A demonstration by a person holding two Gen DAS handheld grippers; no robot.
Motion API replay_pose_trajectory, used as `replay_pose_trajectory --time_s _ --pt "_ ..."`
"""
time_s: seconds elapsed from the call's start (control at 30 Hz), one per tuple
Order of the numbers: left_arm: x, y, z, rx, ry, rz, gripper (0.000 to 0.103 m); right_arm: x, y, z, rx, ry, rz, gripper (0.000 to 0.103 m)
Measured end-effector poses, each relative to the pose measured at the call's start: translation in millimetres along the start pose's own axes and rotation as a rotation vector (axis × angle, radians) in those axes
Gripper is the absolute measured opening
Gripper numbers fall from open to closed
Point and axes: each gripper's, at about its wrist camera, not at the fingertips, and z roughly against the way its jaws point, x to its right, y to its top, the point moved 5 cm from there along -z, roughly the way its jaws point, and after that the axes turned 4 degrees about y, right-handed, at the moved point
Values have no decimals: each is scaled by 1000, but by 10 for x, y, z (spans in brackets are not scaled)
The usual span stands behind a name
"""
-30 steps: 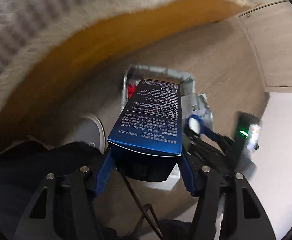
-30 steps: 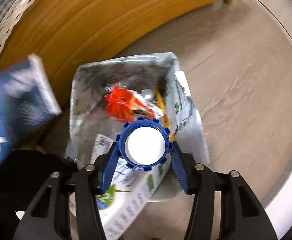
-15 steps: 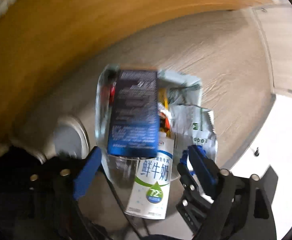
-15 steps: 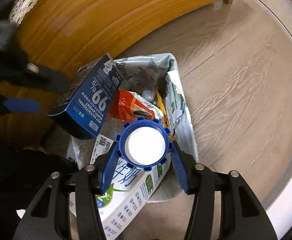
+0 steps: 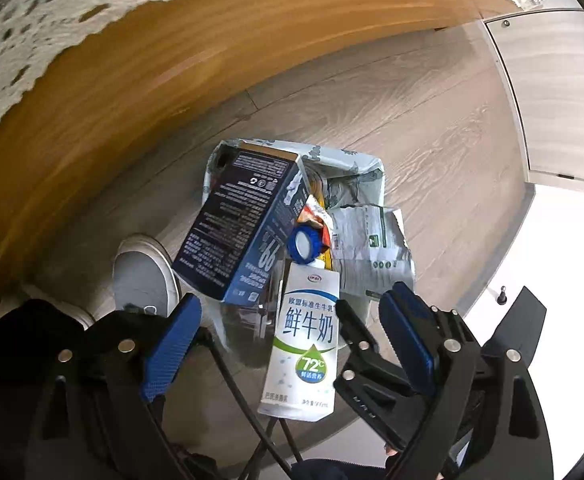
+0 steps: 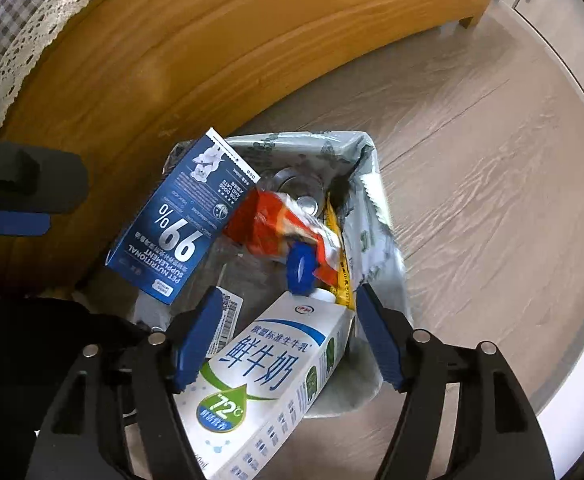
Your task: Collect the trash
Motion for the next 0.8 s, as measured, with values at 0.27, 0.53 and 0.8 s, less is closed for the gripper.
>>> replay_pose_trajectory --time_s 0.27,0.53,0.8 --pt "-19 -137 182 21 -13 -17 87 12 -74 257 22 -36 -2 66" --pt "-31 -419 419 48 -42 -45 92 -53 -206 628 59 -79 25 66" --pt "26 -797 635 103 -26 -137 92 -12 -440 1015 90 -115 16 66"
